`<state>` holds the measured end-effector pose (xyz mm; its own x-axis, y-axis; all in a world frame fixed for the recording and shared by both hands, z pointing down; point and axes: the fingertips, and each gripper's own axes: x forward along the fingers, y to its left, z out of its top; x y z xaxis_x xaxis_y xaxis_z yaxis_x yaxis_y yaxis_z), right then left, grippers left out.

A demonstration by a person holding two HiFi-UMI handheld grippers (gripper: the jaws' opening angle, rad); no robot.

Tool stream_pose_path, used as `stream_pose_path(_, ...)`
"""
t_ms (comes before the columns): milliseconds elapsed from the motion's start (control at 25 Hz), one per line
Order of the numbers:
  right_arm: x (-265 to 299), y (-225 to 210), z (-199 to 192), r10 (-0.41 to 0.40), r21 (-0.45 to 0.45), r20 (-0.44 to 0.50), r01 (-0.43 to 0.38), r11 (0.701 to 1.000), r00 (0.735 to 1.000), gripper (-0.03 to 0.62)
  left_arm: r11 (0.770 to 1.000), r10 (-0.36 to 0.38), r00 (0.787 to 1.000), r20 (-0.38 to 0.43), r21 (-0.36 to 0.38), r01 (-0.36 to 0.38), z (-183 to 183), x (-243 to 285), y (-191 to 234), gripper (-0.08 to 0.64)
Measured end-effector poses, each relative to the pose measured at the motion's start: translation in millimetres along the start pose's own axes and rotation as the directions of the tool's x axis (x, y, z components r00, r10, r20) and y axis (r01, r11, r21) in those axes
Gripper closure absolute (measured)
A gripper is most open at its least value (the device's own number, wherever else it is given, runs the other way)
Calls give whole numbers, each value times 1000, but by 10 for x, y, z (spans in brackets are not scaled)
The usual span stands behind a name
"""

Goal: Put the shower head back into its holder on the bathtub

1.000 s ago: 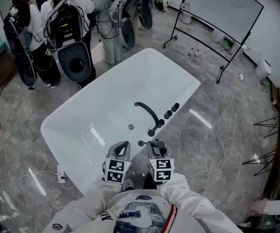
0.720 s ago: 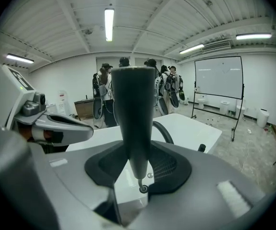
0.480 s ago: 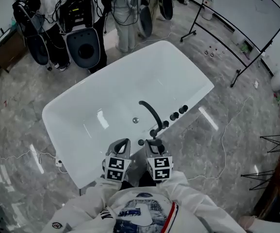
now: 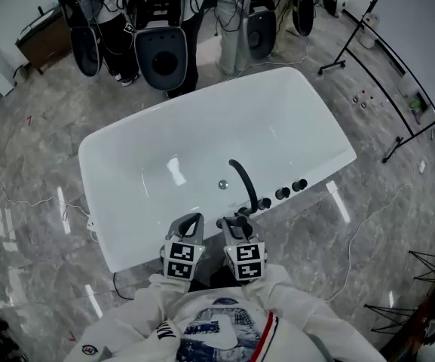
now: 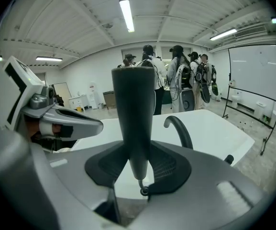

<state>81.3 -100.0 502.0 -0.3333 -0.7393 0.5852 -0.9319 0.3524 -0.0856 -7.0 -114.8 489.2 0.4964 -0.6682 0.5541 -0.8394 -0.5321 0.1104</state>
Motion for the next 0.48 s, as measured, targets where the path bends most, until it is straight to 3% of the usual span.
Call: stream_pose_path(480,98,-88,-236,131,-47,-32,-133,990,991,453,986,145,989,-28,-85,-147,-204,7,-64,560)
